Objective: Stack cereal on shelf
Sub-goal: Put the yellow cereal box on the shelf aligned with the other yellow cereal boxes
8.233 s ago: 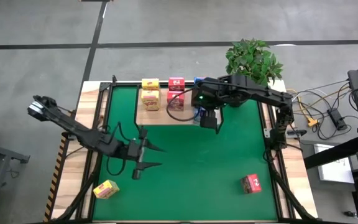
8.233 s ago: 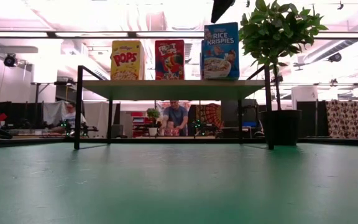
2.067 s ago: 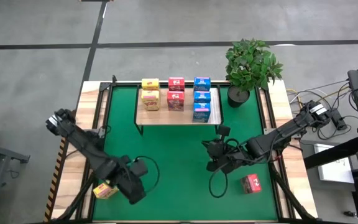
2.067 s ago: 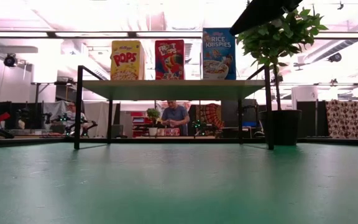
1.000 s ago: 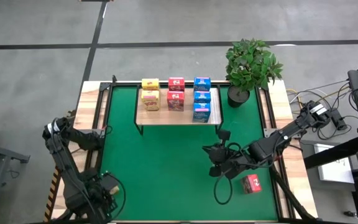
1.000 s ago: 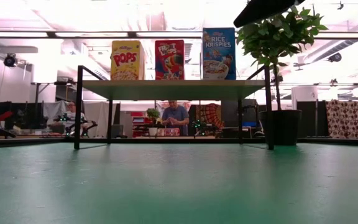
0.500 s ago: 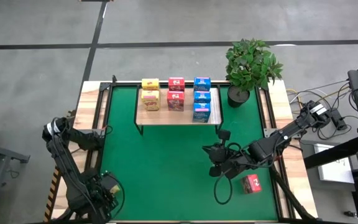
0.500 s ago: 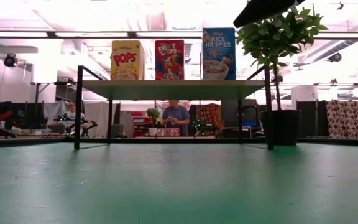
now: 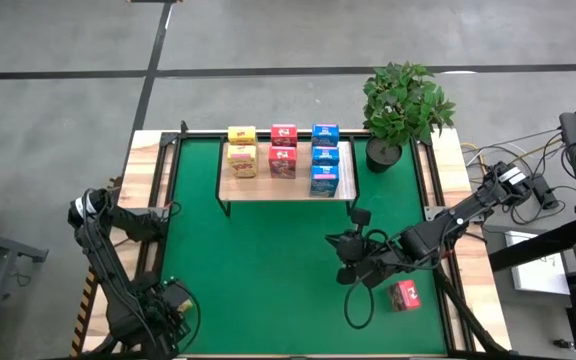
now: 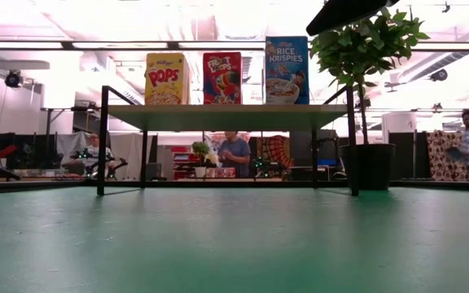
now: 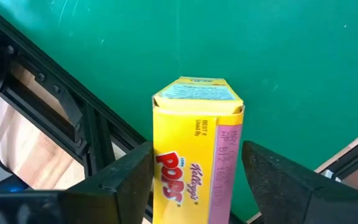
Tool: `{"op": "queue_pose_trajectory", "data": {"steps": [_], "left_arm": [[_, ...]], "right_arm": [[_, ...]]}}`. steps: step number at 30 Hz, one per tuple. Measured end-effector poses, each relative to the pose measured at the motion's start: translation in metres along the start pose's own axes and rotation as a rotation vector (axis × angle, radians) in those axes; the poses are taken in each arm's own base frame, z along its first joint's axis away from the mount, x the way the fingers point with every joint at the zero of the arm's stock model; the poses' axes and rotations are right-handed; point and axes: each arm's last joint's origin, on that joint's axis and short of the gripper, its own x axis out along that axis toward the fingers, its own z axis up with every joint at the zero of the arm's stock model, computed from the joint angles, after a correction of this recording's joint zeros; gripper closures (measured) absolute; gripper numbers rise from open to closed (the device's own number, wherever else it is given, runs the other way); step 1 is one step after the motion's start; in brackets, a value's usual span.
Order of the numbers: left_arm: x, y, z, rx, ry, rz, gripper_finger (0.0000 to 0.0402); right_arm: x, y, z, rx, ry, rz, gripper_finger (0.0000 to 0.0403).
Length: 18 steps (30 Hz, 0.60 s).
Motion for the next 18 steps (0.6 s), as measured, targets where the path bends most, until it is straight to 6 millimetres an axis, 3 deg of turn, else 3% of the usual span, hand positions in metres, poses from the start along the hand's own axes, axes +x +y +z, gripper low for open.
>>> {"op": "queue_pose_trajectory", "data": {"steps": [11,18], "left_arm": [[-0.005,-0.004,0.000,0.014,-0.004,-0.045,0.0226],[-0.012,-0.011,0.004,0.092,-0.173,-0.142,0.0242]], "right_arm": [[-0.002,0.002,0.000,-0.005,-0.004,0.009,0.0392],[-0.002,0.002,0.000,-0.005,-0.004,0.008,0.0392]]}}
